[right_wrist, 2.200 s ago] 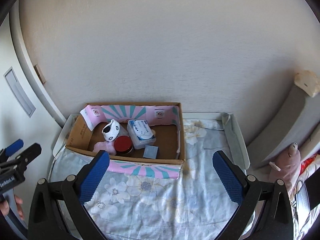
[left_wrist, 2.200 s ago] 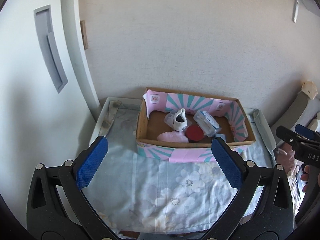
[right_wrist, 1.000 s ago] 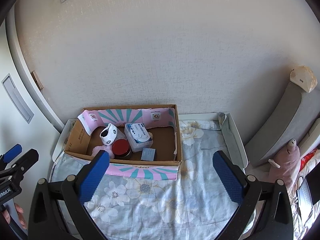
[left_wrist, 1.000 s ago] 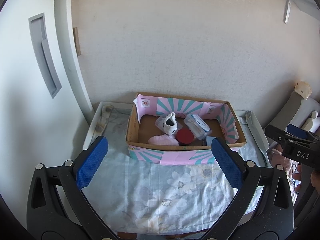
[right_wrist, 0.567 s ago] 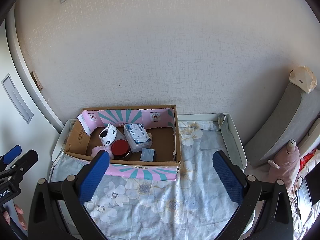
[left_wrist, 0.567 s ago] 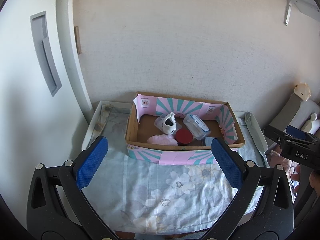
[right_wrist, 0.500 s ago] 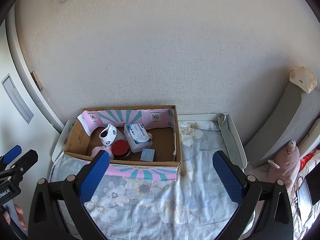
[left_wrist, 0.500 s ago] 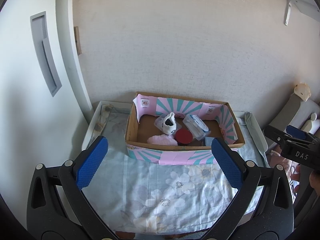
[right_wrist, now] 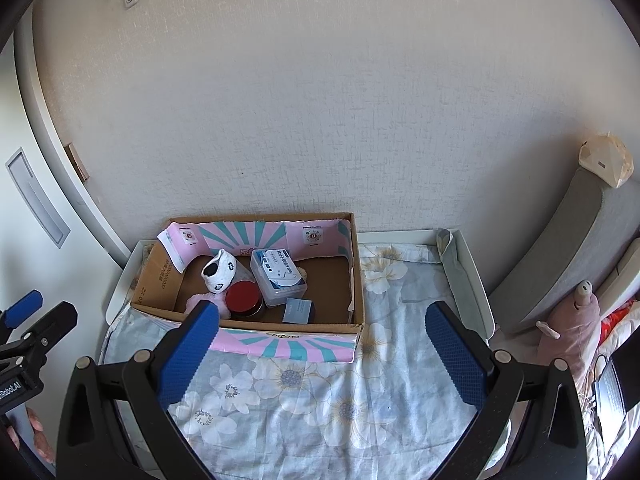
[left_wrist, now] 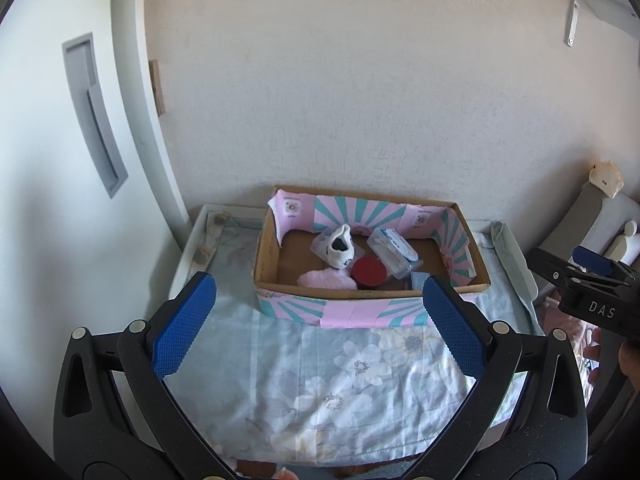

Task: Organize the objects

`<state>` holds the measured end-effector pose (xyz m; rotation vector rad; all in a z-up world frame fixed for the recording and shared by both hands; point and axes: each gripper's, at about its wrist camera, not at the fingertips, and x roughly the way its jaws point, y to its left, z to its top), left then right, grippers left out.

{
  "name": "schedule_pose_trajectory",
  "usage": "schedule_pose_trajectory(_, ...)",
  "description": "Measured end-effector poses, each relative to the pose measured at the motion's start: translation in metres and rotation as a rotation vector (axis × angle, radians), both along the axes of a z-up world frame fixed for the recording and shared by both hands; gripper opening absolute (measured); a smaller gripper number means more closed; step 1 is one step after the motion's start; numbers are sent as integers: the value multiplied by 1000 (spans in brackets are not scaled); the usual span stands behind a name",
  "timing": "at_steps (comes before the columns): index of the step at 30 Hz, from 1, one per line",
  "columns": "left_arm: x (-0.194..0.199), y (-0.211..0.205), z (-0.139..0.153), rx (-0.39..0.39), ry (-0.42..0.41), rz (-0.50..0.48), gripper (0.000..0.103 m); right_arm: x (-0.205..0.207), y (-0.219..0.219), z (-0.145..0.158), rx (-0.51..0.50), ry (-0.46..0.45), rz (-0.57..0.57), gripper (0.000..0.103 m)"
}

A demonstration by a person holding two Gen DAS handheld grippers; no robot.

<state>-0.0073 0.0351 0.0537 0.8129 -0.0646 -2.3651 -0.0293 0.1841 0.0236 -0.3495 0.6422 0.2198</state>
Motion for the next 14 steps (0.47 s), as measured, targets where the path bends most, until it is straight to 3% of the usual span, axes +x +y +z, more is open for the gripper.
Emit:
schedule_pose_trajectory(11,5,13,8,-133,42,51,103,-1,0,1,7,-6,1,103)
schedule_pose_trajectory(14,4,9,8,-112,47,43,103,-1,1,1,4,-6,4,103)
